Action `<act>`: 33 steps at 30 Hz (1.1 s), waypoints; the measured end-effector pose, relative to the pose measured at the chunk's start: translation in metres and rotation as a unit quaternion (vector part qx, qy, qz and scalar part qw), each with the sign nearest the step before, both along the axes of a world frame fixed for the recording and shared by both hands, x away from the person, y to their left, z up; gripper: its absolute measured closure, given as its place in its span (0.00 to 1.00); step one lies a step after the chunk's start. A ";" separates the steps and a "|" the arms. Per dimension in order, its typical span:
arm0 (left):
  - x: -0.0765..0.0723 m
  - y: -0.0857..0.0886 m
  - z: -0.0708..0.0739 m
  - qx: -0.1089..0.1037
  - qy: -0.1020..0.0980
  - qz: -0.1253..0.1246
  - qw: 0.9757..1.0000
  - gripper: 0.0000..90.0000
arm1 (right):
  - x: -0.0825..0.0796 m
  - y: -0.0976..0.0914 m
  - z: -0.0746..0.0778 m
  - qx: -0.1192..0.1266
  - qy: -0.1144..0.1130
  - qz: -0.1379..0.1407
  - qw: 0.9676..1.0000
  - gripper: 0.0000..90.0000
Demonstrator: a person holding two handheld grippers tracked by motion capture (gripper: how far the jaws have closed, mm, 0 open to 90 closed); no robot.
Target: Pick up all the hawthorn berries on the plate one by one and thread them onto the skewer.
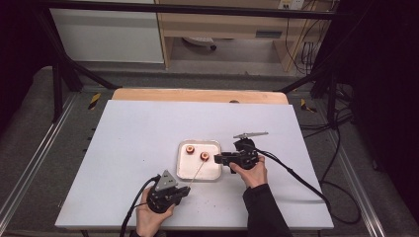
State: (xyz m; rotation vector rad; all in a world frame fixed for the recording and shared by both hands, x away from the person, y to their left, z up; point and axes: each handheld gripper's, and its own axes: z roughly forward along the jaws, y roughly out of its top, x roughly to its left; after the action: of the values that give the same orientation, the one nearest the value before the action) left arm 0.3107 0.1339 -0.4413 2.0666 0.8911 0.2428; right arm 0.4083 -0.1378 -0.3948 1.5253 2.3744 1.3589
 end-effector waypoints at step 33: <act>-0.001 -0.045 0.001 -0.061 0.022 0.045 0.997 0.98 | -0.016 -0.015 0.002 0.189 -0.101 -0.117 0.970 0.67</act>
State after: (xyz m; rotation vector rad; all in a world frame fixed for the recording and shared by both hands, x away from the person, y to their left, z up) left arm 0.3097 0.0890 -0.4407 1.9287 1.0029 0.1868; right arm 0.3918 -0.1525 -0.3931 1.5884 1.8243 1.8782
